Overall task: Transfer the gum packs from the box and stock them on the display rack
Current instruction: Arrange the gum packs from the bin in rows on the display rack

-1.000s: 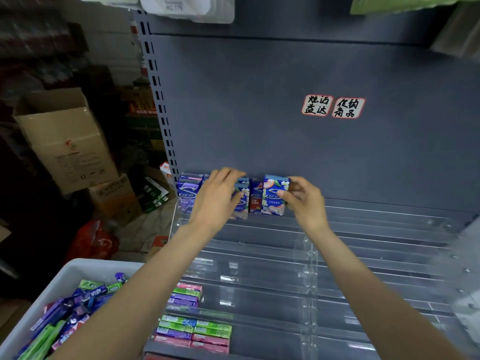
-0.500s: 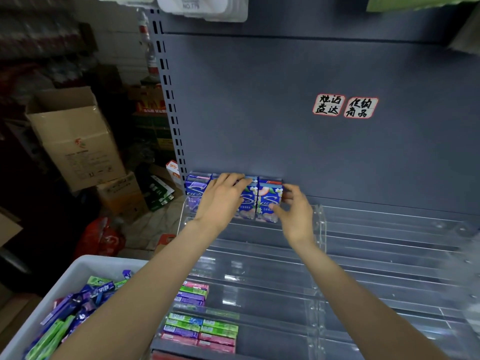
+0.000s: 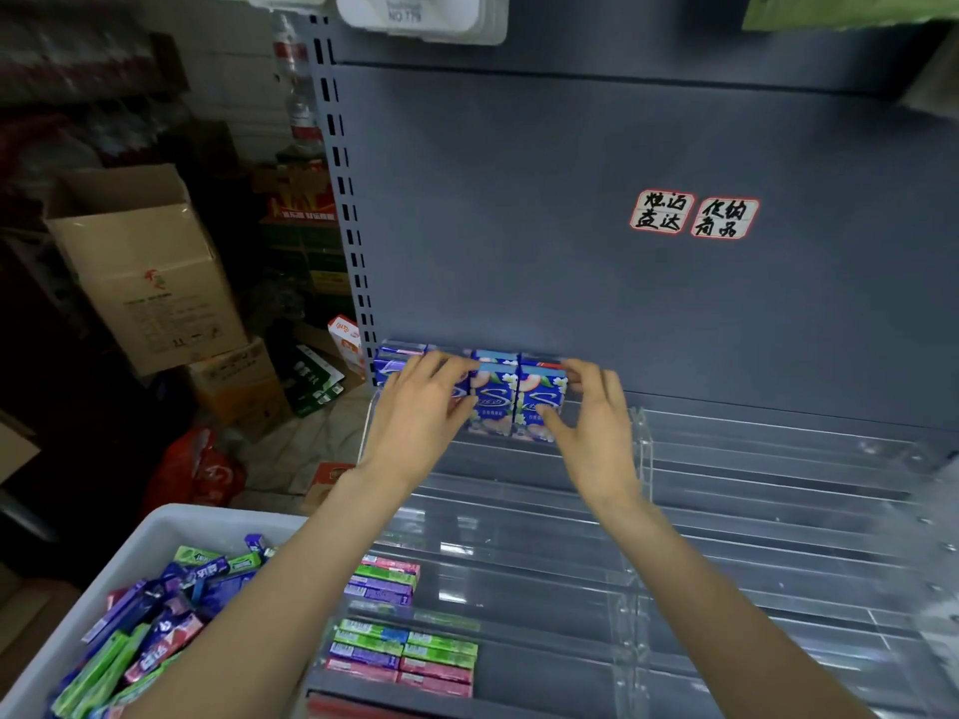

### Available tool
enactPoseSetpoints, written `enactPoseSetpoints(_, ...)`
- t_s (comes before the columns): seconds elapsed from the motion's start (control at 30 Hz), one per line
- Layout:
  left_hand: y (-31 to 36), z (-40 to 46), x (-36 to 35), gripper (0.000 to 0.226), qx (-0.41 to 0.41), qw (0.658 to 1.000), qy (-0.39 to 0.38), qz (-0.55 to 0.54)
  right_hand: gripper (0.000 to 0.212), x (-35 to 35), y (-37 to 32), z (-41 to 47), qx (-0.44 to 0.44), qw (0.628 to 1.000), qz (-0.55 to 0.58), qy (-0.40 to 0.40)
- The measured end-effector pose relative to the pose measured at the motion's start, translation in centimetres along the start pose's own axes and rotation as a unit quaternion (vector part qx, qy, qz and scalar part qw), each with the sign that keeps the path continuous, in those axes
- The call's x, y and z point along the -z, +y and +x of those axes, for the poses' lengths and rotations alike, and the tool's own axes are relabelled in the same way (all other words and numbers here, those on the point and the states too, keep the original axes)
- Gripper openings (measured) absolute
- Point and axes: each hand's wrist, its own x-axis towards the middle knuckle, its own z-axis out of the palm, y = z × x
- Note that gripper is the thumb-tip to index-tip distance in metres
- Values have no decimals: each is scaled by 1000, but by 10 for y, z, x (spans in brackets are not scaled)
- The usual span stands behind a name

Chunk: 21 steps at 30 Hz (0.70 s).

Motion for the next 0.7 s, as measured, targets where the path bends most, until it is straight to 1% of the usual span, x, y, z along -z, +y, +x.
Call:
enactPoseSetpoints(0.07,-9,-14,11,32,13,999,9,-36,45,-5,-16,-8,45,999,-6,-9)
enactPoseSetpoints(0.13,-22,-31,21,28,32,997,6,-71,38,-15,-35,-16,72,997,3,-36)
enactPoseSetpoints(0.2,-40,-51,31,24,61,993,0,-105,28,-31,-53,-24,85,993,28,-74)
enactPoseSetpoints(0.27,-65,-76,39,19,98,989,-13,-109,20,-53,-68,-35,86,987,54,-129)
enactPoseSetpoints(0.33,-98,-106,45,14,139,985,-44,-95,20,-83,-84,-51,90,977,55,-185)
enactPoseSetpoints(0.43,-156,-156,52,16,205,971,-106,-65,26,-136,-107,-83,95,957,48,-268)
enactPoseSetpoints(0.5,-194,-188,55,18,243,958,-139,-63,29,-174,-120,-103,87,941,44,-325)
enactPoseSetpoints(0.57,-231,-216,56,15,269,947,-167,-60,29,-212,-130,-120,56,928,41,-366)
enactPoseSetpoints(0.7,-298,-255,53,14,280,931,-221,-72,32,-279,-135,-151,-33,905,9,-425)
